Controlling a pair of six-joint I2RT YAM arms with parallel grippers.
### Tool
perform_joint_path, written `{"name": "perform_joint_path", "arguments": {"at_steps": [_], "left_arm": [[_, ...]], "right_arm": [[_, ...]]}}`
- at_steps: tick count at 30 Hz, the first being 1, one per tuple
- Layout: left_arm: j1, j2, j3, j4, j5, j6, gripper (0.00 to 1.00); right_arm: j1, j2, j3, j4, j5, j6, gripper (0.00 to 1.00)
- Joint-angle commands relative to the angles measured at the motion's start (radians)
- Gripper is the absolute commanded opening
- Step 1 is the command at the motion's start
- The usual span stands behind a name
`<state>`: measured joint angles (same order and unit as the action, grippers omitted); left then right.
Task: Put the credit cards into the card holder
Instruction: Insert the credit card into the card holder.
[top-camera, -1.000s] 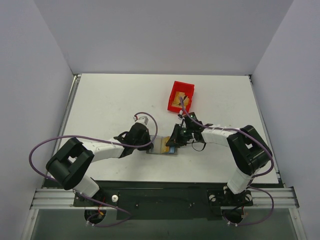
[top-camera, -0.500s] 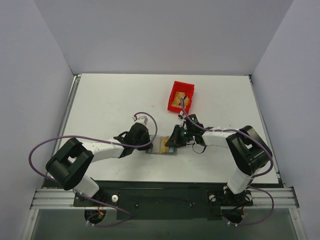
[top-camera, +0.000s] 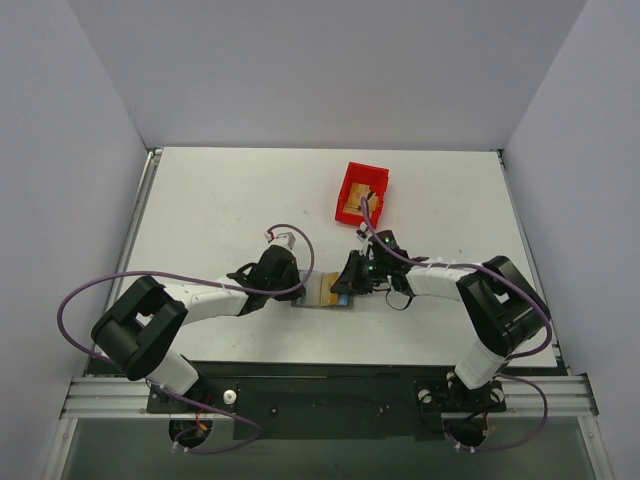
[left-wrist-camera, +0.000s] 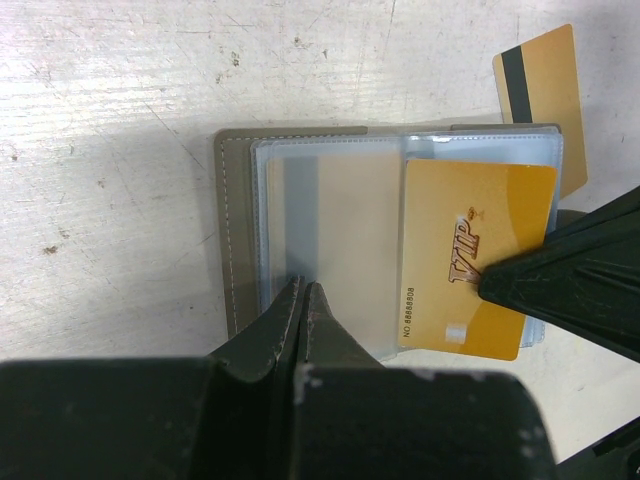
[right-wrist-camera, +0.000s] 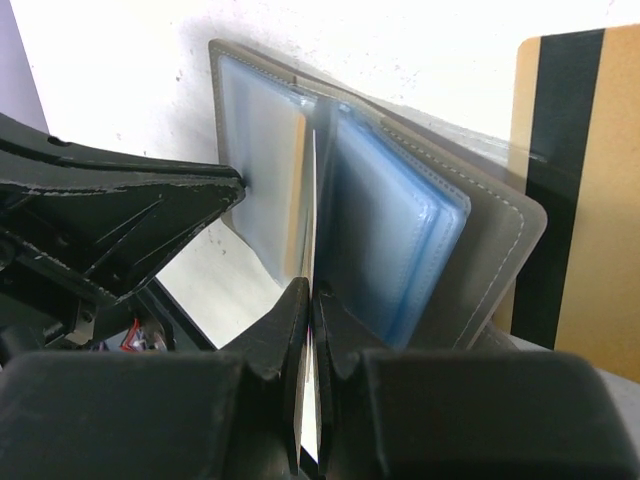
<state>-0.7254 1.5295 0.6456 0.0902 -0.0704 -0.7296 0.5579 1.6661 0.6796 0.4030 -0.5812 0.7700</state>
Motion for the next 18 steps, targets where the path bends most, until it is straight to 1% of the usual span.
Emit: {"name": "perform_joint_path", "arguments": {"at_steps": [1, 5, 18], "left_arm": [[0.003, 0.009, -0.021, -0.084, -0.016, 0.001, 0.0], [0.004, 0.009, -0.023, -0.086, -0.016, 0.001, 0.0], [0.004, 0.011, -0.023, -0.087, -0.017, 0.001, 0.0]], "right_arm": [[0.005, -0.062, -0.014, -0.013, 0.034, -0.038, 0.0], [0.007, -0.074, -0.008, -0.024, 0.04, -0.044, 0.0], [0.005, -0.019, 0.014, -0.003, 0.003, -0.023, 0.0]]}}
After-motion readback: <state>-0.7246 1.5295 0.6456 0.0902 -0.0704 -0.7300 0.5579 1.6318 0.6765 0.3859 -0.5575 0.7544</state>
